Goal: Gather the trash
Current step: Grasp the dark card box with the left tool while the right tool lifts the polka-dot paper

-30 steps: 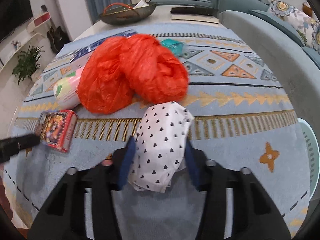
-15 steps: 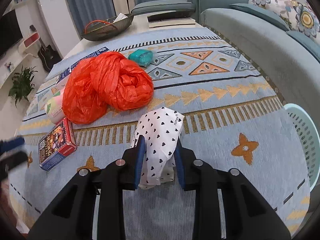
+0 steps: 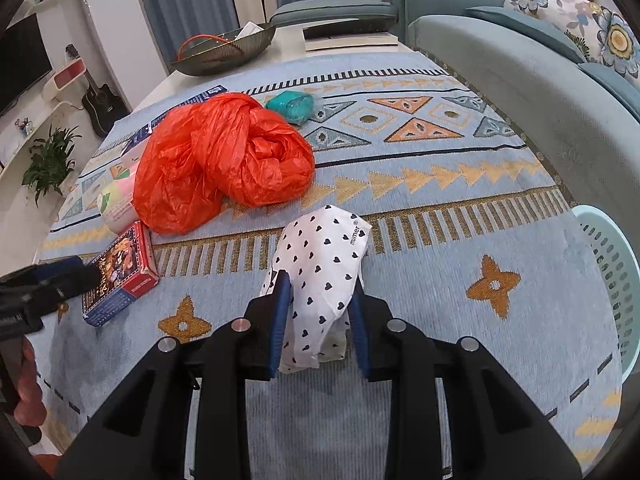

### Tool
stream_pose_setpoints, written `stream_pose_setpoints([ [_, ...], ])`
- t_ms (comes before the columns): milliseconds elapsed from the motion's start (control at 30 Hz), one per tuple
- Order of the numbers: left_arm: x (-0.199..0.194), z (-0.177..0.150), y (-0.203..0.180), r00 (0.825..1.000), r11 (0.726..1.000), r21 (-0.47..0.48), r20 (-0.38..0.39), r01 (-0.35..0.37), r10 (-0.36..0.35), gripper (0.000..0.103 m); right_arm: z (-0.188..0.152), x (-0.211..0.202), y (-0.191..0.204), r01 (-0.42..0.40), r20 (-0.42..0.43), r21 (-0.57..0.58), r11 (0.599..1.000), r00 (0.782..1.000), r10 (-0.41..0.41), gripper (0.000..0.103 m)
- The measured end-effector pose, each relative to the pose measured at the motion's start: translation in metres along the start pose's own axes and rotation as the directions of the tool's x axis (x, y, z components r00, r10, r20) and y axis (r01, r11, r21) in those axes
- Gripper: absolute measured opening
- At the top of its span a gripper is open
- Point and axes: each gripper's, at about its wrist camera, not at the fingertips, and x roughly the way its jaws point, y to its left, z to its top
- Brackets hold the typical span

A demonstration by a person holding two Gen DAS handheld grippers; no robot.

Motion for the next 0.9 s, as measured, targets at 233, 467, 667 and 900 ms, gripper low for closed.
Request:
stream_pose_setpoints([
  [233, 0.004, -0.003, -0.03, 1.0, 0.995, 0.097, -0.025, -0.015, 0.018, 0.075, 0.0, -0.001, -0.004, -0.019, 0.003, 0.02, 1.0, 1.0, 0.019, 0.026],
  [467, 0.038, 0.001, -0.062, 0.979, 0.964, 0.188, -0.042, -0.189, 0.2, 0.076, 0.0, 0.0, -0.01, -0.019, 0.002, 0.029, 0.999, 1.0, 0.019, 0.044],
  [667, 0.036, 0.003, -0.073, 0.98, 0.97, 0.144, -0.008, -0.195, 0.198, 0.061, 0.0, 0.004, -0.006, -0.008, -0.008, 0.012, 1.0, 1.0, 0.008, 0.048],
  [900, 0.004, 0.007, -0.076, 0.982, 0.978, 0.123, 0.114, -0.166, 0.152, 0.061, -0.003, 0.008, 0.008, 0.039, -0.013, -0.058, 0.998, 0.999, -0.04, 0.049],
])
